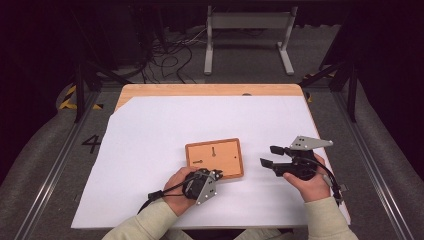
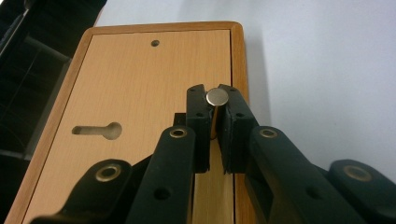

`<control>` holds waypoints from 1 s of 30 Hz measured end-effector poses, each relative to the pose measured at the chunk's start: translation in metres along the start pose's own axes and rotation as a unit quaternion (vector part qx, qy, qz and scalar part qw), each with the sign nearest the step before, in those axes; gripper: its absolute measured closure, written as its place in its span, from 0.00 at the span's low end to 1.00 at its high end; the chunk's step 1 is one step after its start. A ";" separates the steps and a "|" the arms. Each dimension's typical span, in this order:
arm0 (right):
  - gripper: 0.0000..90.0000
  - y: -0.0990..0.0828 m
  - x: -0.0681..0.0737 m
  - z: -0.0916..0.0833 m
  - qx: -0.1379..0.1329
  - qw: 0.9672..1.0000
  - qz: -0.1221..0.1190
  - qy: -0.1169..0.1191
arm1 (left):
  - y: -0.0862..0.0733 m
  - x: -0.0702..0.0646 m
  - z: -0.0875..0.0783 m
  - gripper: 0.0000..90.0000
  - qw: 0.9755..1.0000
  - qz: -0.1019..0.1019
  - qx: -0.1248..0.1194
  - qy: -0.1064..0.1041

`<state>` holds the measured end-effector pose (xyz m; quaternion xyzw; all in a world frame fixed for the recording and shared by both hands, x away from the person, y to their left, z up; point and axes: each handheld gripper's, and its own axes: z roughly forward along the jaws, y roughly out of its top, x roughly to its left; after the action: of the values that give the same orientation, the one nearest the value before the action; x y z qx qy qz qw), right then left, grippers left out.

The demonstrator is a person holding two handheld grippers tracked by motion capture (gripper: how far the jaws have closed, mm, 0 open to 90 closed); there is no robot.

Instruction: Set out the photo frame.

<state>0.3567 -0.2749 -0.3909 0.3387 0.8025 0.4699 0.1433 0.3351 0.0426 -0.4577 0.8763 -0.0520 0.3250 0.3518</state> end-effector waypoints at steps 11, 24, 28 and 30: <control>0.33 0.028 0.000 0.057 0.080 0.995 0.012 0.055 | 0.001 -0.003 -0.001 0.93 1.000 0.003 0.004 0.004; 0.25 0.035 -0.014 0.118 0.143 0.982 0.059 0.112 | 0.002 -0.004 -0.001 0.93 1.000 0.010 0.005 0.004; 0.25 0.034 -0.014 0.125 0.142 0.977 0.072 0.139 | 0.001 -0.005 -0.001 0.93 1.000 0.007 0.003 0.004; 0.26 0.034 -0.012 0.129 0.147 0.977 0.069 0.141 | 0.001 -0.005 -0.001 0.93 1.000 0.005 0.003 0.004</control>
<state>0.4502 -0.1876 -0.4300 0.3405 0.8497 0.3987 -0.0557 0.3299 0.0415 -0.4596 0.8759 -0.0541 0.3303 0.3475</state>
